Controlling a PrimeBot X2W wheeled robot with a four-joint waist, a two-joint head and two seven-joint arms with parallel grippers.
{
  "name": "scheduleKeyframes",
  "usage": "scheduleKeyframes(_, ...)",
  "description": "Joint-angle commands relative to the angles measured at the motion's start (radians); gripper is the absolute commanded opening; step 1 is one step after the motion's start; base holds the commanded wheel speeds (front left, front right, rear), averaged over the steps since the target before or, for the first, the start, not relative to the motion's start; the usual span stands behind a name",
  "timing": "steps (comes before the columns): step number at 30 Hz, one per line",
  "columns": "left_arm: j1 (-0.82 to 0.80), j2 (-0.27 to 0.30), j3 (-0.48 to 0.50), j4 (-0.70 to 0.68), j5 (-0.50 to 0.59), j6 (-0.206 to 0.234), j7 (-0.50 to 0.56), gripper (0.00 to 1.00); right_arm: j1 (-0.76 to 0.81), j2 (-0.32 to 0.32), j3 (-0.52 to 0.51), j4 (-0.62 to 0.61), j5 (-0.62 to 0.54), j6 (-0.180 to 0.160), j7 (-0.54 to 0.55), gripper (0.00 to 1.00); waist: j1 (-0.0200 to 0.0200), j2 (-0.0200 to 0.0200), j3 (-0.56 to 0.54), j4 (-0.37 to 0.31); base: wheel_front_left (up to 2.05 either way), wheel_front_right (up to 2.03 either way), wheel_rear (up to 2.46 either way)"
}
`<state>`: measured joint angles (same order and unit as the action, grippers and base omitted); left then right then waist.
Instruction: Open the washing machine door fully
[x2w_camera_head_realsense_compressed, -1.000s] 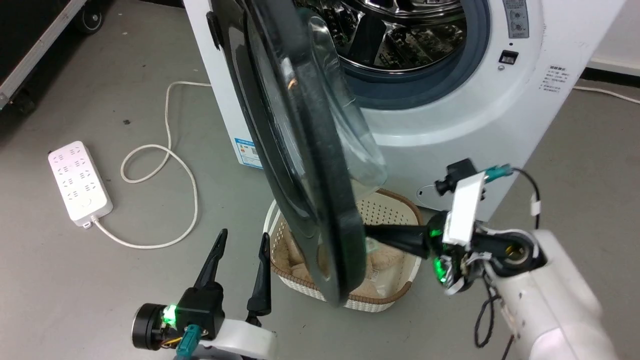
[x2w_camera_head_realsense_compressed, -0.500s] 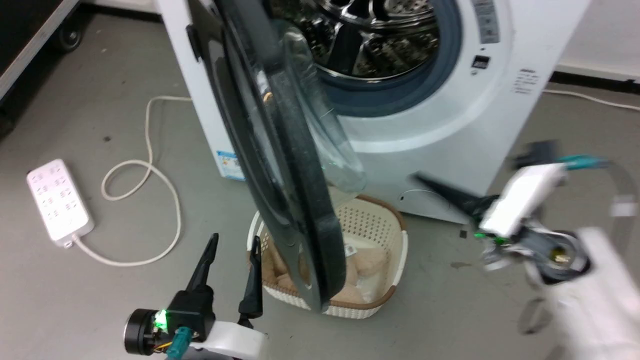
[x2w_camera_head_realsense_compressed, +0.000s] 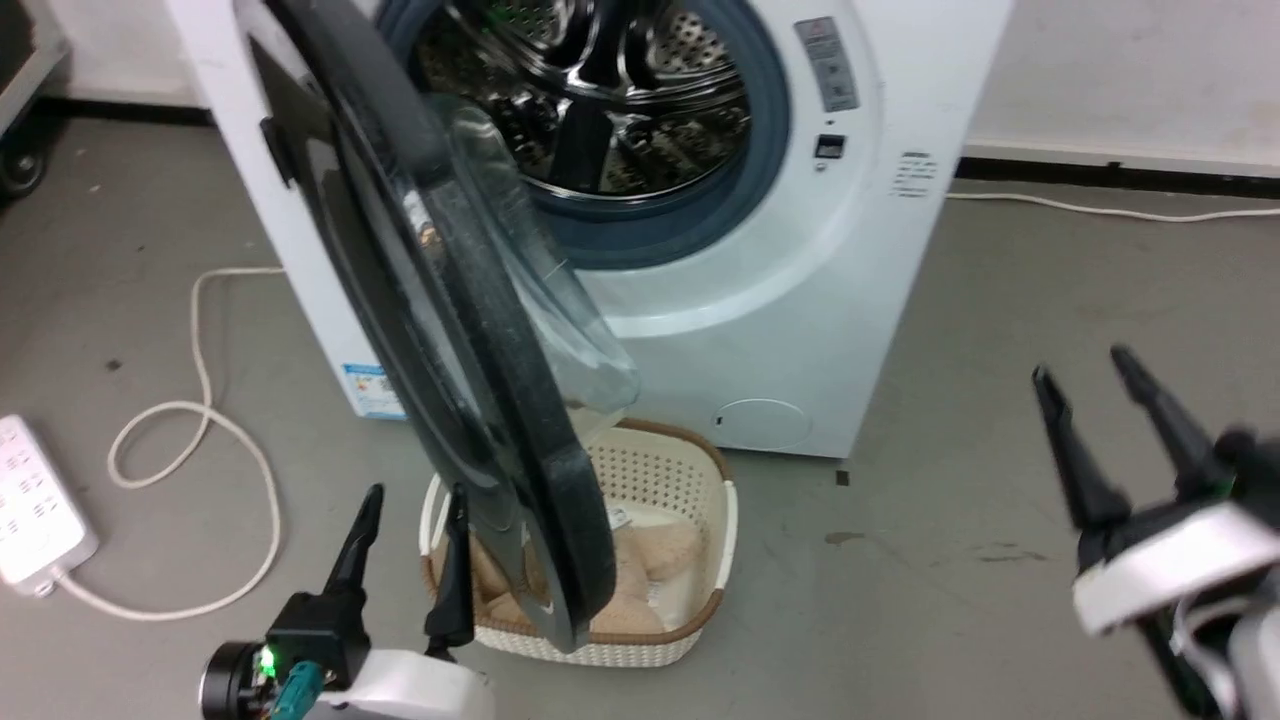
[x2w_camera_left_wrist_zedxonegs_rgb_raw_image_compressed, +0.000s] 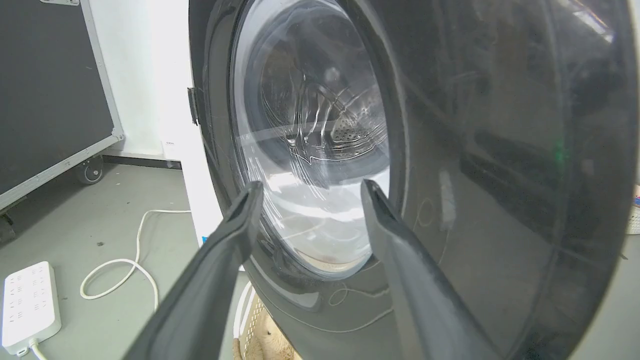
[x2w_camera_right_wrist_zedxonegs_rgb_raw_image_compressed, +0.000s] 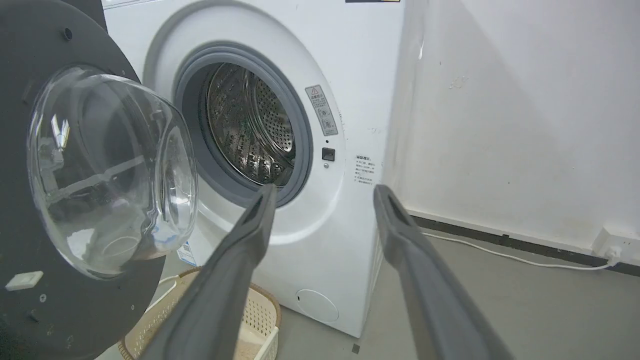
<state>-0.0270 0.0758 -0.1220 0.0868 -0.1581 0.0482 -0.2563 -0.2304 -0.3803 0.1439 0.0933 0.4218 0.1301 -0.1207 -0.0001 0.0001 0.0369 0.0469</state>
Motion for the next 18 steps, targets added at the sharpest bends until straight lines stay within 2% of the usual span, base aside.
scheduleKeyframes(1,0.020,0.004,0.007,0.002,-0.005,-0.002,-0.006,1.00,0.053,0.048,-0.027,-0.020,-0.054,0.001,-0.029,1.00,0.0001,-0.0001,-0.012,-0.023,0.00,0.00,0.00)
scheduleKeyframes(5,0.035,0.006,0.007,0.001,-0.003,-0.004,-0.006,1.00,0.147,0.157,-0.077,-0.066,-0.167,0.001,-0.077,1.00,0.0001,-0.0001,-0.016,-0.040,0.00,0.00,0.00)
scheduleKeyframes(9,0.044,0.008,0.008,0.000,-0.002,-0.003,-0.006,1.00,0.223,0.254,-0.113,-0.089,-0.228,0.001,-0.100,1.00,0.0001,-0.0001,-0.020,-0.051,0.00,0.00,0.00)
scheduleKeyframes(18,0.053,0.010,0.000,0.007,0.002,-0.005,-0.006,1.00,0.312,0.314,-0.141,-0.101,-0.312,0.001,-0.122,1.00,0.0001,-0.0001,-0.028,-0.050,0.00,0.00,0.00)
